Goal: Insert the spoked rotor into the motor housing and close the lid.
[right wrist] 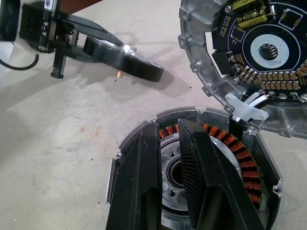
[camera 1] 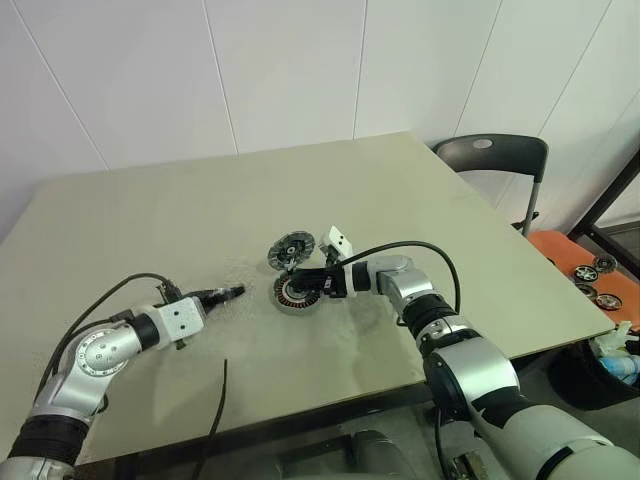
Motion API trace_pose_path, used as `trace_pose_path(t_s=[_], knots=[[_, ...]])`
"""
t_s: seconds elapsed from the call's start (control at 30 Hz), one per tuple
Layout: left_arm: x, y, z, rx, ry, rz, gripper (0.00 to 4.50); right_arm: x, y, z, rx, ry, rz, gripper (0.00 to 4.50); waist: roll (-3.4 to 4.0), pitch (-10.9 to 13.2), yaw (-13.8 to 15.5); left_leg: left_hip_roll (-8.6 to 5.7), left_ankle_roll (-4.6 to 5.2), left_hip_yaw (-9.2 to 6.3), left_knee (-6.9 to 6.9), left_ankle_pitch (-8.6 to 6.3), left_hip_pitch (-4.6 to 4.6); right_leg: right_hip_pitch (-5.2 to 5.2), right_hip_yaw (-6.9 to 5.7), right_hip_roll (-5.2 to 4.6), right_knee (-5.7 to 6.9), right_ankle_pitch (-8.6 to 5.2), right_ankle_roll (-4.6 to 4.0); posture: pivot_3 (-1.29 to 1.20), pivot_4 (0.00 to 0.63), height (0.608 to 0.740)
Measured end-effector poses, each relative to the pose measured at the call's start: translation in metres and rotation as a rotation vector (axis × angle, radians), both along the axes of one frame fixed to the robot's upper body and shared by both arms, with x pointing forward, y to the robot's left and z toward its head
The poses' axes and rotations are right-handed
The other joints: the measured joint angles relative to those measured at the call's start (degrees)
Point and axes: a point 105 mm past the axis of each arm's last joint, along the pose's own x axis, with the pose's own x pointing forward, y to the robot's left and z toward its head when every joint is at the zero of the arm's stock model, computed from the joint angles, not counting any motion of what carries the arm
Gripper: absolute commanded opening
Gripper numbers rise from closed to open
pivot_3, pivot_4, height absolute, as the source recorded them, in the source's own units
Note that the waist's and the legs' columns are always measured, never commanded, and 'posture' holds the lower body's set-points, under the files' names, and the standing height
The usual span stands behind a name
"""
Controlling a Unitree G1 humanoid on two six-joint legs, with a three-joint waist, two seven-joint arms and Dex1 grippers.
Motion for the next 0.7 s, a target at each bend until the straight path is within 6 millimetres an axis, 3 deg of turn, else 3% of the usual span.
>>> trace_pose_path(t_s=[0.3, 0.5, 0.7], knots=[[0.000, -0.004, 0.001, 0.135, -0.117, -0.072, 0.59, 0.000, 0.000, -0.002, -0.011, 0.001, 0.001, 0.65, -0.04, -0.02, 0.06, -0.01, 0.00, -0.03, 0.01, 0.00, -0.01, -0.01, -0.02, 0.01, 0.02, 0.00, -0.01, 0.00, 0.000, 0.740], [0.005, -0.011, 0.015, 0.269, -0.293, -0.156, 0.59, -0.001, 0.000, -0.004, -0.016, 0.007, -0.003, 0.65, -0.04, -0.03, 0.06, -0.01, 0.00, -0.02, -0.02, 0.00, -0.03, -0.04, -0.02, -0.01, 0.01, 0.01, 0.00, 0.00, 0.000, 0.740], [0.002, -0.017, 0.015, 0.296, -0.371, -0.195, 0.59, 0.000, 0.000, -0.004, -0.015, 0.005, -0.005, 0.65, -0.04, -0.03, 0.03, 0.00, 0.00, -0.01, -0.04, 0.00, -0.08, -0.14, -0.02, -0.02, 0.05, 0.01, 0.00, 0.00, 0.000, 0.740]])
